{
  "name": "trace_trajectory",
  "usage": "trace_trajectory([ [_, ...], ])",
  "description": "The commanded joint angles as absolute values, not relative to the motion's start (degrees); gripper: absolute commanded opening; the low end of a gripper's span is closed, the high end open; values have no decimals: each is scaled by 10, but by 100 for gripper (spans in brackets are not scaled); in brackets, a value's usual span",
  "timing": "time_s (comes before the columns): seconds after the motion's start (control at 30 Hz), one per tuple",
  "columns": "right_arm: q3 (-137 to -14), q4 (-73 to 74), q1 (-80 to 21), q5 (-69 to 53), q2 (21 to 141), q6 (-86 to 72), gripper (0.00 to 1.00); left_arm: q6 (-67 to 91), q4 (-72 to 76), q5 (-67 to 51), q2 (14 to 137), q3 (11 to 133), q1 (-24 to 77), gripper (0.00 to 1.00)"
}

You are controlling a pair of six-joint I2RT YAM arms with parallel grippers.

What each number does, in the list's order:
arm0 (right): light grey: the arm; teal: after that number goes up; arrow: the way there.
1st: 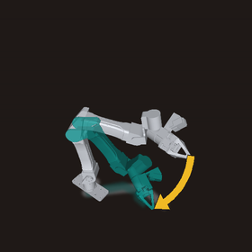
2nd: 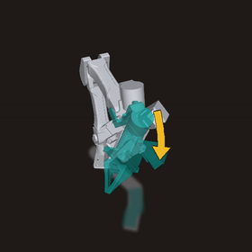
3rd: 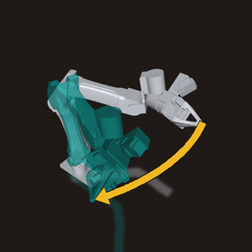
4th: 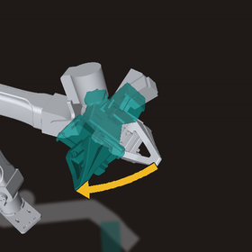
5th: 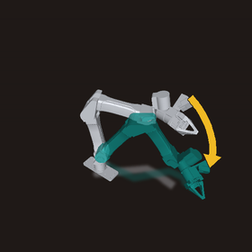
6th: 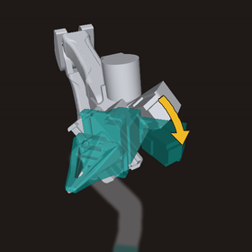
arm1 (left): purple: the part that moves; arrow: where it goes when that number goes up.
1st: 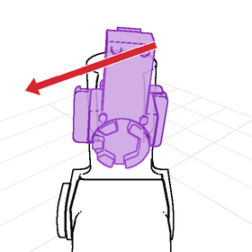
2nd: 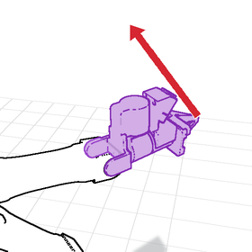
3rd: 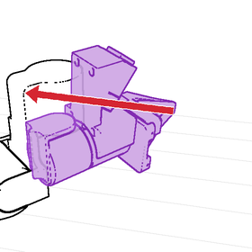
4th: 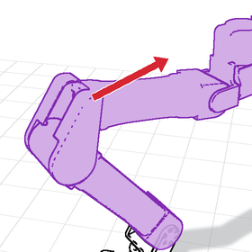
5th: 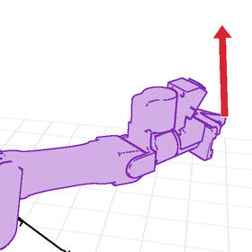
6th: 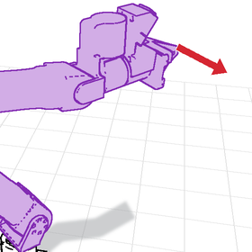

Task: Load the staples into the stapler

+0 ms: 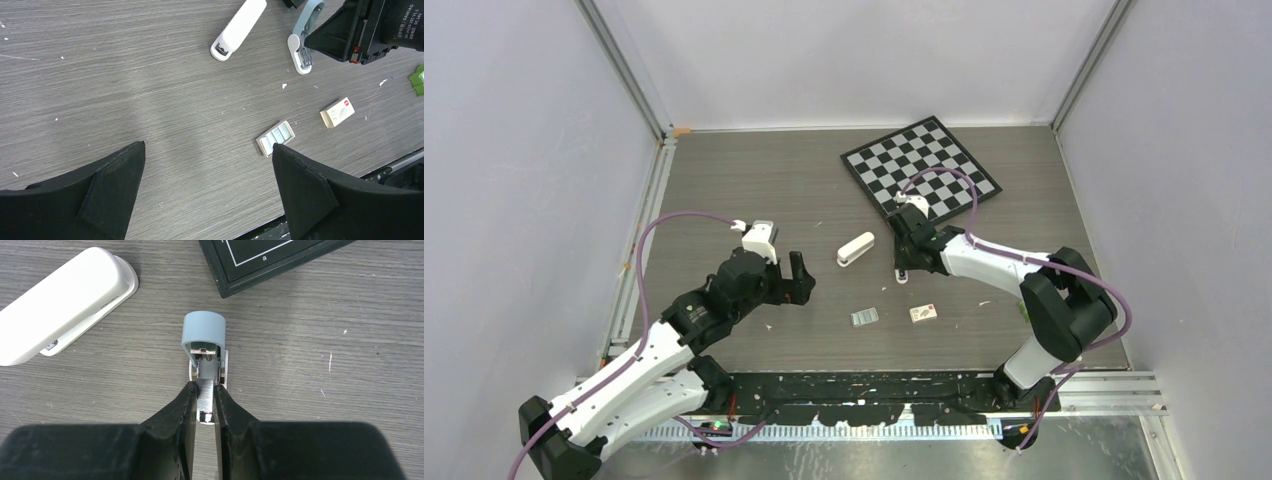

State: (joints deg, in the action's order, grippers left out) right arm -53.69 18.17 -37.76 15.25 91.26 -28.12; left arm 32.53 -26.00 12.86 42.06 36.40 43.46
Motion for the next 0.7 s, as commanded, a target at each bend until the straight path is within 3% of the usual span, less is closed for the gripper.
trace_trajectory([
  [0.0, -538, 162, -374, 154, 918, -276, 22, 325, -241, 138, 413, 364, 437, 100],
  [0.67, -538, 160, -373, 152, 924, -273, 22, 326, -237, 139, 415, 360, 436, 100],
])
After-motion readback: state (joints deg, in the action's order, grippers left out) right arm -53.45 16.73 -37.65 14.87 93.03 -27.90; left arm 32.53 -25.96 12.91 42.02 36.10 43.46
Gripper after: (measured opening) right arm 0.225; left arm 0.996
